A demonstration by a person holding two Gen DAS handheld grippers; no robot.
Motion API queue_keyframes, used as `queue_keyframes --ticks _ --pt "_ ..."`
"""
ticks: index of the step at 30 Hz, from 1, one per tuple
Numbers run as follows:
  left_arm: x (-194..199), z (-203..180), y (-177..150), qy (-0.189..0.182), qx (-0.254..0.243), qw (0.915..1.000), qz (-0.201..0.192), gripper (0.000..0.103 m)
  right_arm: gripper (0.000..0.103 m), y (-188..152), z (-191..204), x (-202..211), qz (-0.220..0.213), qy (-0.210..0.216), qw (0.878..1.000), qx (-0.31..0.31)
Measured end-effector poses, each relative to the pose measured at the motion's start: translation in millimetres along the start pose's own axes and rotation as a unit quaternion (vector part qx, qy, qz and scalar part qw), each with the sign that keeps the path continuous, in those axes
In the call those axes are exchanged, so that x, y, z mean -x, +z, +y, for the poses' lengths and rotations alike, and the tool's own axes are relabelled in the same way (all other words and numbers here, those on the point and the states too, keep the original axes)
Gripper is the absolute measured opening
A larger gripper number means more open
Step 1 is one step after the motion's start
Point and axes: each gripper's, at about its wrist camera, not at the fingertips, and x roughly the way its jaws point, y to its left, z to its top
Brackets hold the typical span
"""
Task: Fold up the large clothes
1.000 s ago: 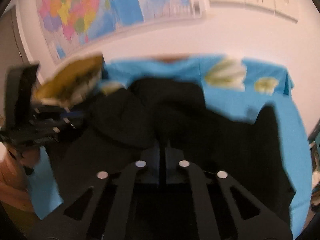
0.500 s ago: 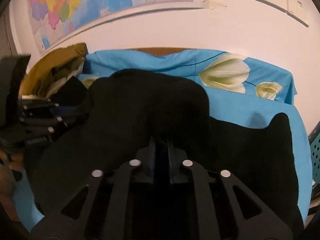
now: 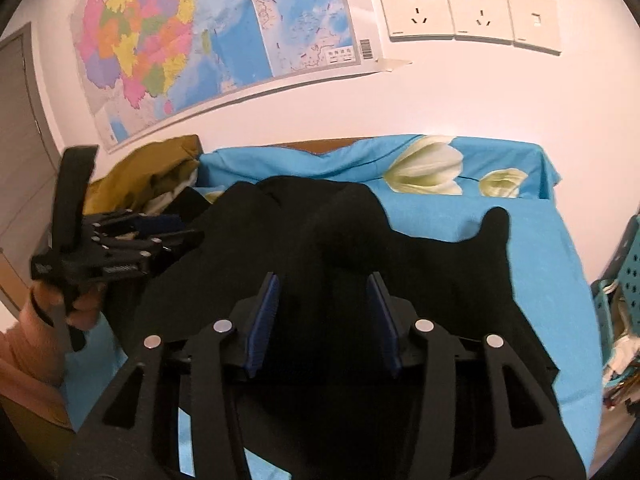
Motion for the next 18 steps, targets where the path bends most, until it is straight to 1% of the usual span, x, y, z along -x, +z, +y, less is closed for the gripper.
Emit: queue_keyframes --ticks 2,4,5,7,9,14,15,17,18 --pt "1.1 0.1 -1.1 -0.002 0.001 1.0 0.0 0.058 0.044 -2.2 -7.4 -7.3 0.008 -0.016 1.0 -0.007" --pt "3.9 1.2 -3.9 -0.005 0.004 1.0 0.001 0.059 0.044 -5.5 -16.1 -20.4 0.026 -0.028 0.999 -0.012" --pt "4.5 1.1 -5.0 -0.004 0.003 1.0 0.001 0.062 0.044 -7.3 -21.1 -27.5 0.033 -0.035 0.999 -0.02" --pt "4.5 4.6 -6.6 0.002 0.007 1.0 0.001 0.066 0.044 -10.1 -24.6 -34.2 0.041 -0.037 0.998 -0.024" --pt "6.6 10.0 -8.3 -0.002 0.018 0.9998 0.003 0.066 0.044 -10.2 -24.4 -32.3 0.039 -0.037 0.998 -0.027" --pt "25.1 20.6 -15.8 -0.006 0.033 0.9994 -0.011 0.069 0.045 -8.7 -23.1 -5.9 0.014 -0.026 0.999 -0.036" --pt "32.5 23.2 -18.7 -0.01 0.034 0.9992 -0.017 0.069 0.045 -8.0 -23.4 2.9 0.006 -0.021 0.999 -0.039" --pt "42.9 26.8 -23.1 -0.006 0.031 0.9991 -0.027 0.07 0.047 -8.9 -20.6 22.8 -0.014 -0.007 0.999 -0.04" --pt "47.7 27.8 -25.9 -0.006 0.029 0.9991 -0.032 0.07 0.047 -9.2 -19.2 27.2 -0.016 -0.004 0.999 -0.035"
